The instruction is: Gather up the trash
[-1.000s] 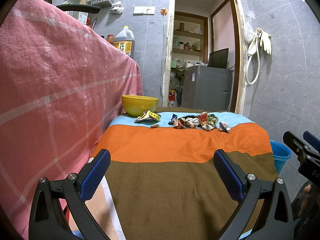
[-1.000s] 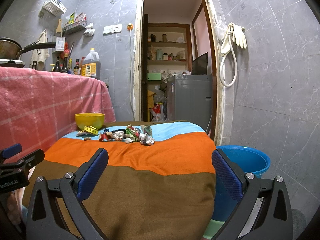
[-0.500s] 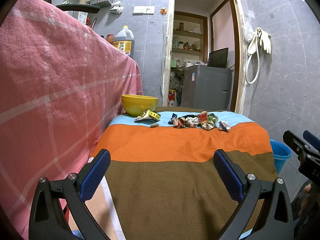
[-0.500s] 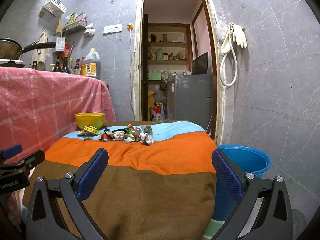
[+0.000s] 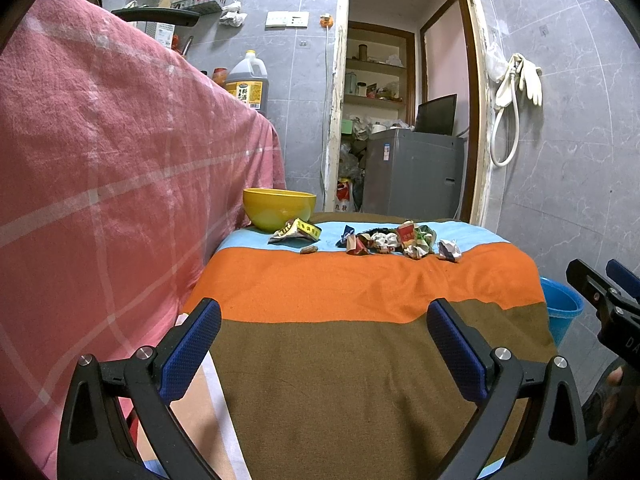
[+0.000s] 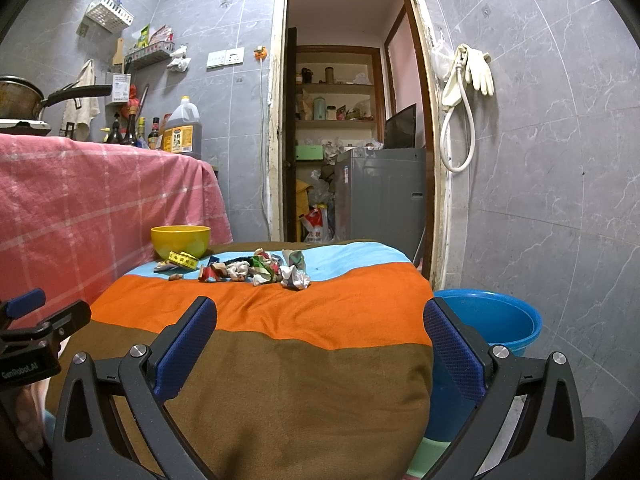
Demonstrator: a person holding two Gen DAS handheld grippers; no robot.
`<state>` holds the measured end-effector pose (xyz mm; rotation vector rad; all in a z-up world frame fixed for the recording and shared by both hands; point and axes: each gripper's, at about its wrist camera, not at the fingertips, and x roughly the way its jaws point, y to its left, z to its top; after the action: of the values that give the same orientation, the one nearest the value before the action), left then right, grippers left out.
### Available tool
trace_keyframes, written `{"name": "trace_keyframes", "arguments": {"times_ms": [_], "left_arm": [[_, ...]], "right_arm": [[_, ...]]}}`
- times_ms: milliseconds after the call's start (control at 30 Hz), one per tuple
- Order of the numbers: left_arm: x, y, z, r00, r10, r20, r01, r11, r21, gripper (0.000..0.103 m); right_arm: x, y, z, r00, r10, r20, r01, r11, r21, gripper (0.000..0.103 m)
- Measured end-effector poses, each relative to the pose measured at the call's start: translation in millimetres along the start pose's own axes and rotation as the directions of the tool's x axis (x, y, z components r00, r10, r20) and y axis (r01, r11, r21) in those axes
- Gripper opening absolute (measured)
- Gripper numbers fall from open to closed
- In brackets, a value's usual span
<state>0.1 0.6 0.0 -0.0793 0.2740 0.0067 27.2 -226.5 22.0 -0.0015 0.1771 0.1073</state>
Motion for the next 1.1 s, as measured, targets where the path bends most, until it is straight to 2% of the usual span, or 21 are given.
{"name": "trace_keyframes", "arguments": {"times_ms": [700,1100], "left_arm": [[-0.4,0.6,0.0,1.000,0.001,-0.003,-0.001,1.000,0.001,0.101],[14.2,-3.1,0.1,1.000,0.016,0.013,-0.016,1.000,-0.002,0.101]], "right_arm": [[2.2,3.7,-2.4,1.000,-0.001,-0.002,0.001,1.000,0.001,0.103],[10.7,6.1,-2.5,1.000,0.020,-0.022,-0.020,1.000,0.009,0.103]]}}
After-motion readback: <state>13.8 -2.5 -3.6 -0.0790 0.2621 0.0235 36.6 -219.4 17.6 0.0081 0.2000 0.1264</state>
